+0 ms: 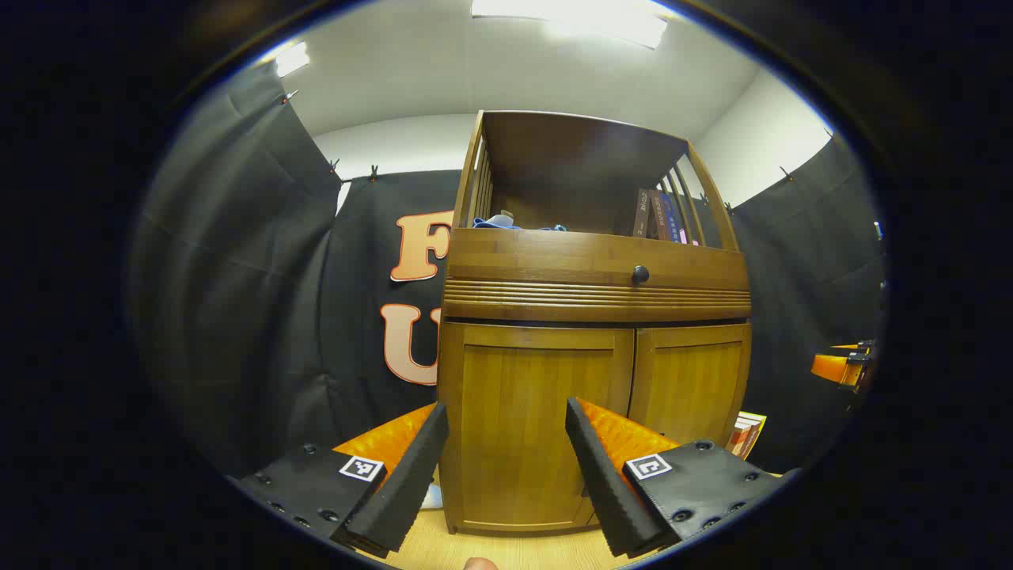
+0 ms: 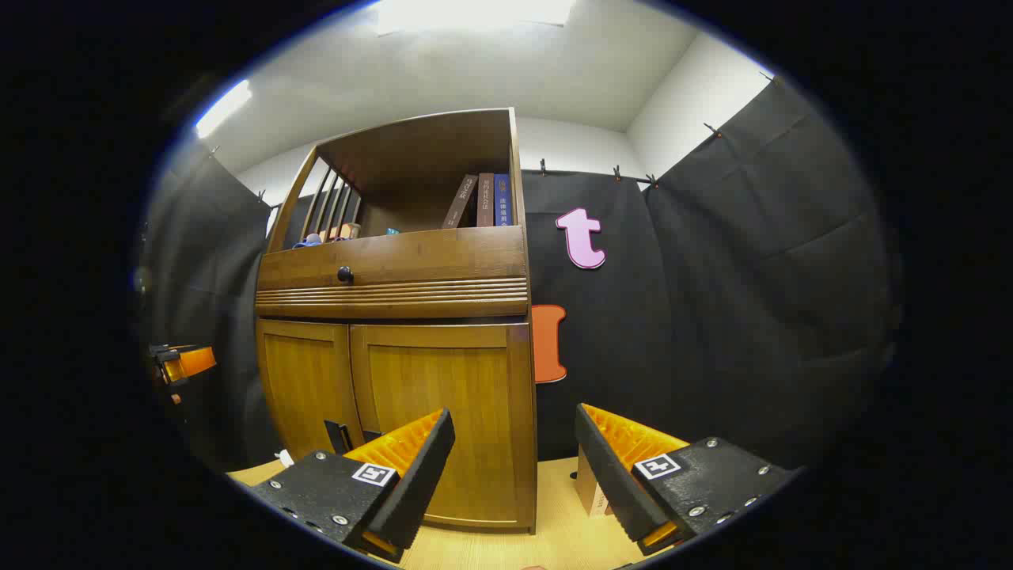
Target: Open the right door of the double-door shoe cabinet with the right hand, and open the left door with the left hand.
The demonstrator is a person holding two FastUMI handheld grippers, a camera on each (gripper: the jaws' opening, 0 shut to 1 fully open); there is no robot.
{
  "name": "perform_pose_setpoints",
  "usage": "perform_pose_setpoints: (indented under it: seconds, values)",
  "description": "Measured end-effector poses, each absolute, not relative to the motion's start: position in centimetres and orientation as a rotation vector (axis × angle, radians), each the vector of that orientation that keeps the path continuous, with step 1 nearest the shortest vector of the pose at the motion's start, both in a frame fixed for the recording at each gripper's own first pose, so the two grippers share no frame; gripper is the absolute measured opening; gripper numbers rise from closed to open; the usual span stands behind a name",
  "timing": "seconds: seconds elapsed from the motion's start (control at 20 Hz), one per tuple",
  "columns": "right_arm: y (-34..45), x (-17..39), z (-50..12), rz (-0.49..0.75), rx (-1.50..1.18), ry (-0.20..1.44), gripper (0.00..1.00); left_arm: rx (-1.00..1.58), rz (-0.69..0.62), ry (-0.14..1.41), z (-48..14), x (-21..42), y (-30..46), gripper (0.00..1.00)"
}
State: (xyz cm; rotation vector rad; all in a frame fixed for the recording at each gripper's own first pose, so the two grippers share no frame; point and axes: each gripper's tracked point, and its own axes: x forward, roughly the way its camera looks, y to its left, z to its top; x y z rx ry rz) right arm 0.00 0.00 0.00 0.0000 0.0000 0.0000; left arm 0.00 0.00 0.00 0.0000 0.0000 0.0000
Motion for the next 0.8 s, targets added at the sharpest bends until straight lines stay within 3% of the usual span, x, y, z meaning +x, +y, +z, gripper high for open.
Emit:
perform_pose_setpoints:
  seconds: [0.05, 0.8]
  values:
    - [0.0, -0.2, 0.1, 0.000, 0.001, 0.001, 0.94, 0.002, -0.003, -0.002, 0.1, -0.2, -0.1, 0.94]
    - [0.0, -1.5, 0.2, -0.001, 0.014, 0.022, 0.94, 0.000, -0.004, 0.002, 0.4, -1.6, 0.3, 0.94]
